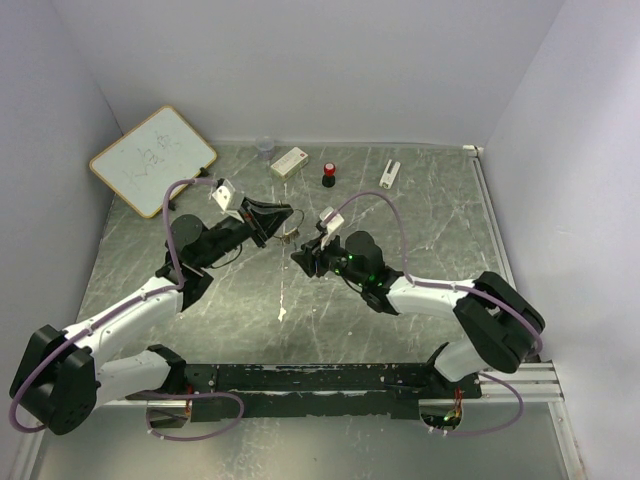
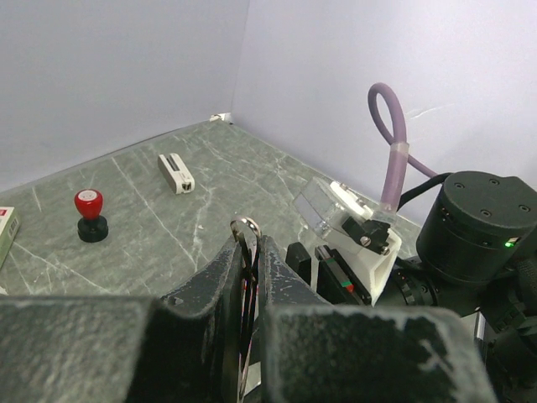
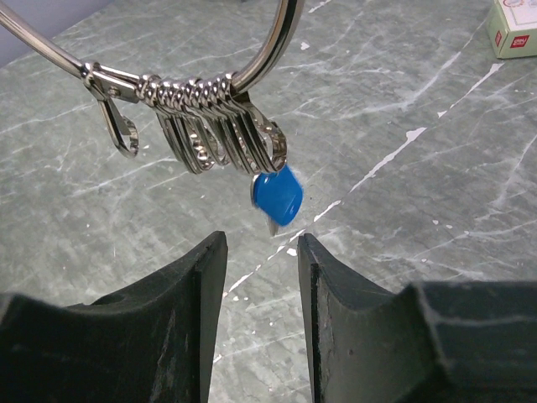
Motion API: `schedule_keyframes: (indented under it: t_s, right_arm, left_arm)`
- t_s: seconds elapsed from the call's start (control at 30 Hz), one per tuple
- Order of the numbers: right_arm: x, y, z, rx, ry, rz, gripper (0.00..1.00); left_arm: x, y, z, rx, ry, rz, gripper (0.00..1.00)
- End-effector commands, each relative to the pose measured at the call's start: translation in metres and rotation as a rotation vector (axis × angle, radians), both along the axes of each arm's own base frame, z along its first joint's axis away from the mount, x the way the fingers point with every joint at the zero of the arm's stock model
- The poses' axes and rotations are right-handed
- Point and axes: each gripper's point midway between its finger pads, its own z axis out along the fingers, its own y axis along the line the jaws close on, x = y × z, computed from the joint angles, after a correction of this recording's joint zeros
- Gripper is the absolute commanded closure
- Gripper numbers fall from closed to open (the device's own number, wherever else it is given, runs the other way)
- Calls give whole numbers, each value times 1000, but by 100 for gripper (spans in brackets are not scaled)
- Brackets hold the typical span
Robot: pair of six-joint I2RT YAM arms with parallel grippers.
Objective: Remove the keys from the keyring
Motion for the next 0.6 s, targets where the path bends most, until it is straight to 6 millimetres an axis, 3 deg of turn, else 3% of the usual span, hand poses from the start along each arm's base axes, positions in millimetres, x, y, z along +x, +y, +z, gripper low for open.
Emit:
schedule_keyframes:
  t_s: [0.0, 0.57]
  right_arm:
    - [8, 9, 18, 44, -52, -4, 61]
    - [15, 19, 22, 64, -61, -2, 67]
  left_arm:
    - [-4, 5, 25, -54, -61, 5, 93]
    - [-4, 7, 27, -63, -69, 16, 93]
